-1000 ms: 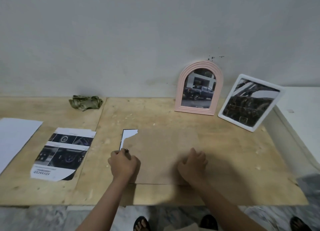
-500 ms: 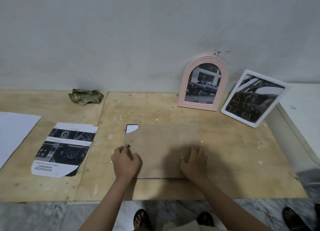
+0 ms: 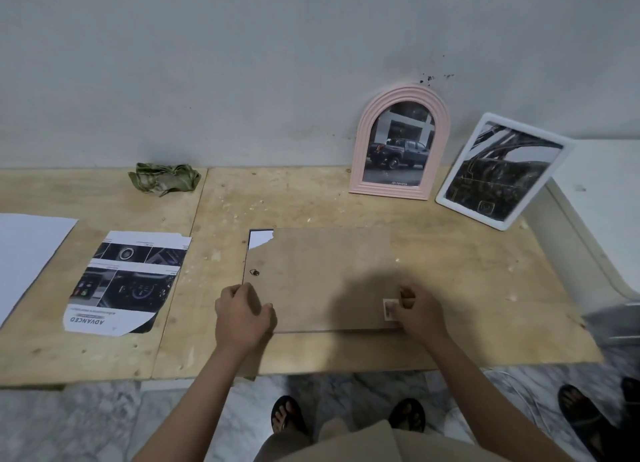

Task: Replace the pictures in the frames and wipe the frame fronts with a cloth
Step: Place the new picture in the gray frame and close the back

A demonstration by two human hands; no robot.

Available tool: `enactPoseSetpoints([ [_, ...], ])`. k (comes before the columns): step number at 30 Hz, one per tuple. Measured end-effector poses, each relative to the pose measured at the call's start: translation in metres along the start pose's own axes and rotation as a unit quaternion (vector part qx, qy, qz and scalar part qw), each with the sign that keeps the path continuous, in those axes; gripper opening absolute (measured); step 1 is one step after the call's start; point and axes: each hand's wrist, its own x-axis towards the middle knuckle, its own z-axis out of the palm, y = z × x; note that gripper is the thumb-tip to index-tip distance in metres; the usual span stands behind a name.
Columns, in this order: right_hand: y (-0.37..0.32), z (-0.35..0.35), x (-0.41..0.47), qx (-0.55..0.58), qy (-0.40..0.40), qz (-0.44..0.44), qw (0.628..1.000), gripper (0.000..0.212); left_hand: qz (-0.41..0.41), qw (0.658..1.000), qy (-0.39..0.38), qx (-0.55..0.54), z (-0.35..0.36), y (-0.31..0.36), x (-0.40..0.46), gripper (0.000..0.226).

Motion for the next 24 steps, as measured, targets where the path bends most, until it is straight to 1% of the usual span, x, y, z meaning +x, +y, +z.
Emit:
enactPoseSetpoints([
  [6,0.004,-0.002,0.006,-0.022,-0.039,0.025,0.999,0.034,-0.025,0.999,-0.034,0.009,-0.009,-0.006,0.007,0.063],
  [11,0.001,-0.001,0.010,-0.033,-0.039,0.044,0.998,0.029,-0.050,0.998,-0.041,0.018,-0.009,-0.001,0.010,0.049],
  [13,0.000,0.000,0.012,-0.045,-0.036,0.045,0.997,0.030,-0.056,0.997,-0.040,0.024,-0.008,-0.002,0.011,0.044],
  [18,-0.001,0.000,0.014,-0.071,-0.052,0.040,0.995,0.033,-0.063,0.996,-0.053,0.046,-0.006,0.000,0.010,0.042],
  [21,-0.003,-0.007,0.017,-0.086,-0.080,0.040,0.992,0.039,-0.070,0.994,-0.062,0.063,-0.006,0.006,0.010,0.047],
  [24,-0.006,-0.018,0.022,-0.072,-0.136,0.058,0.986,0.044,-0.073,0.993,-0.065,0.072,-0.004,0.012,0.006,0.060],
])
